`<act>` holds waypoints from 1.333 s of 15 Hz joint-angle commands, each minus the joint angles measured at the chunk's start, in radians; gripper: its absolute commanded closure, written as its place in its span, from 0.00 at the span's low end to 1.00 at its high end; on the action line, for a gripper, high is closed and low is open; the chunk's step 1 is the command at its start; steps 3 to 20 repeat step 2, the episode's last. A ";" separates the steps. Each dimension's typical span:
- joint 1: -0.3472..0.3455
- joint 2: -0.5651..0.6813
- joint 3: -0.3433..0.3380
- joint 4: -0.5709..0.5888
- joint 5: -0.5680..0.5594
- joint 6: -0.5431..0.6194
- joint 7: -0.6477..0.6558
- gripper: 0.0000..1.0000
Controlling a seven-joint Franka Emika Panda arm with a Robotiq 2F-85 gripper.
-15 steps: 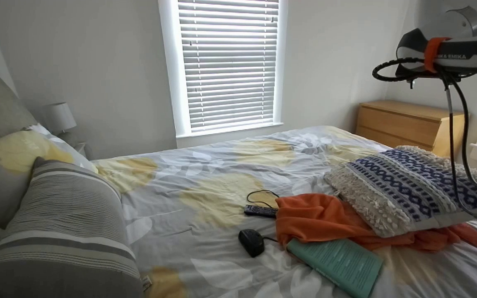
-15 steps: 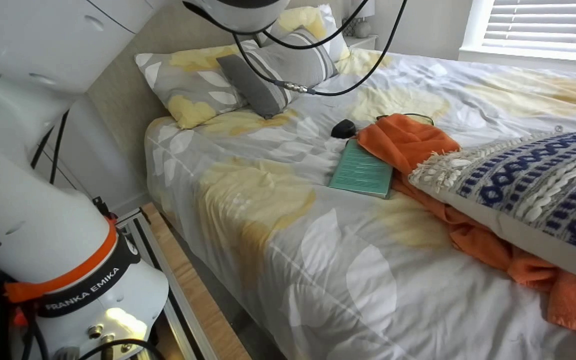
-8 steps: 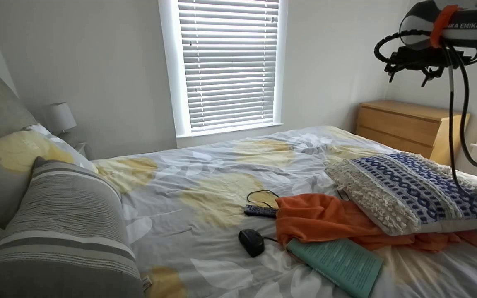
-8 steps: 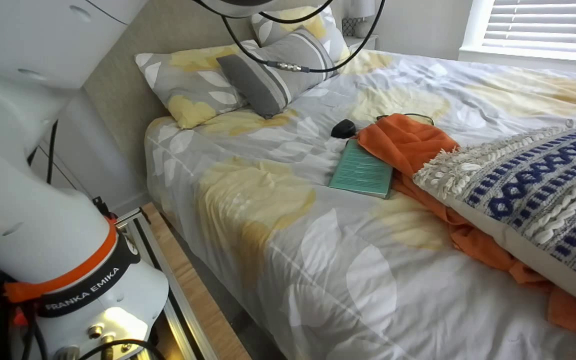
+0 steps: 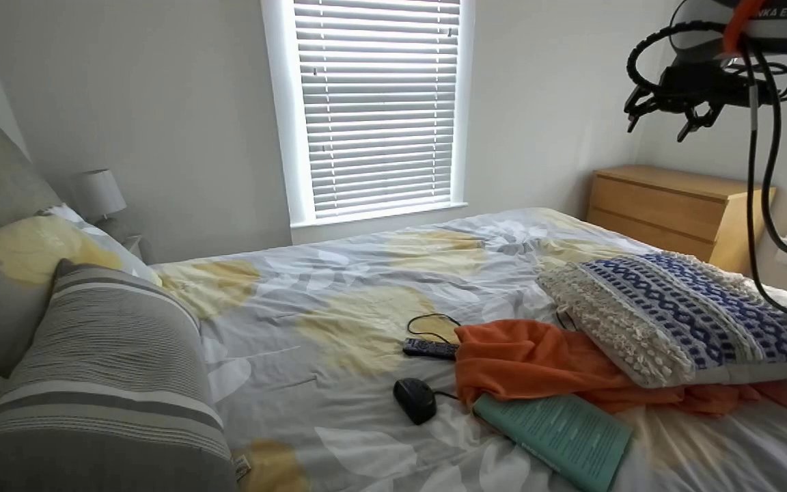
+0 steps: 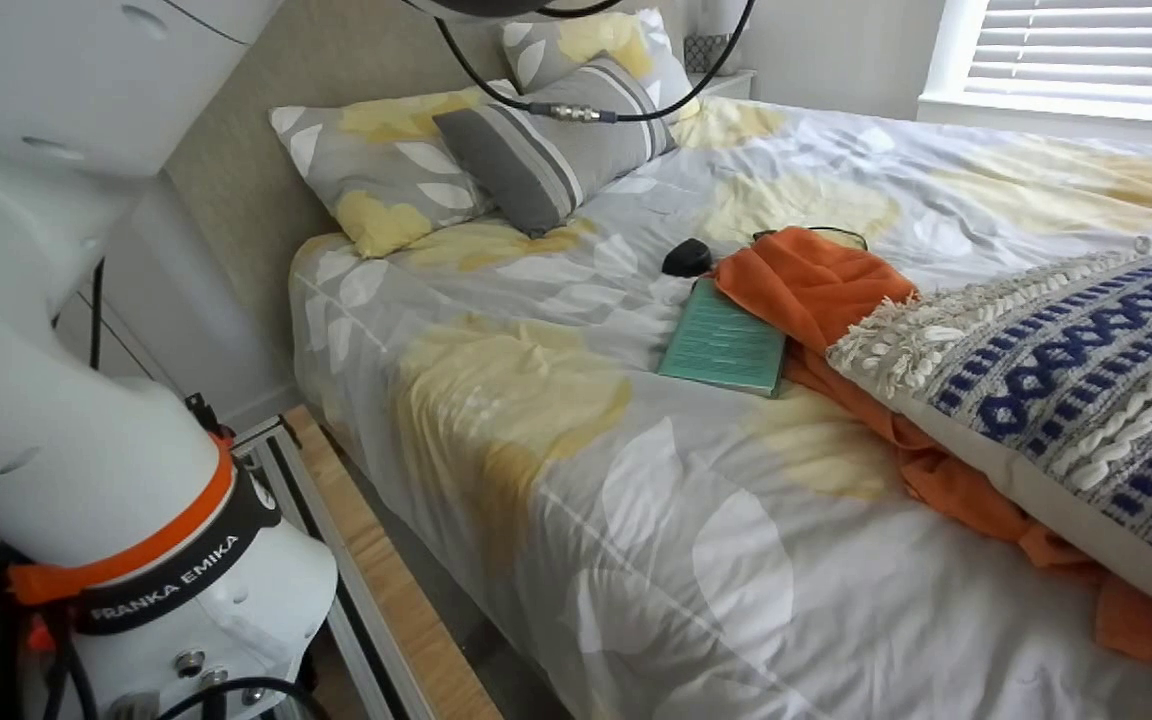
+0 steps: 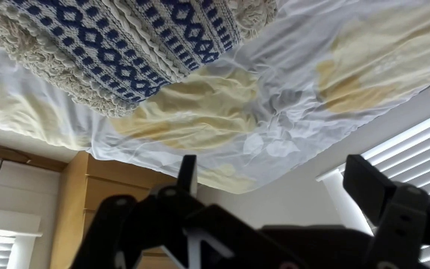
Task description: Pick up the throw pillow and put it on top of the orange blanket
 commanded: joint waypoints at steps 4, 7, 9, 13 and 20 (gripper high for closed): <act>0.004 -0.011 -0.009 -0.018 0.010 0.007 -0.003 0.00; 0.004 -0.011 -0.009 -0.018 0.010 0.007 -0.003 0.00; 0.004 -0.011 -0.009 -0.018 0.010 0.007 -0.003 0.00; 0.004 -0.011 -0.009 -0.018 0.010 0.007 -0.003 0.00; 0.004 -0.011 -0.009 -0.018 0.010 0.007 -0.003 0.00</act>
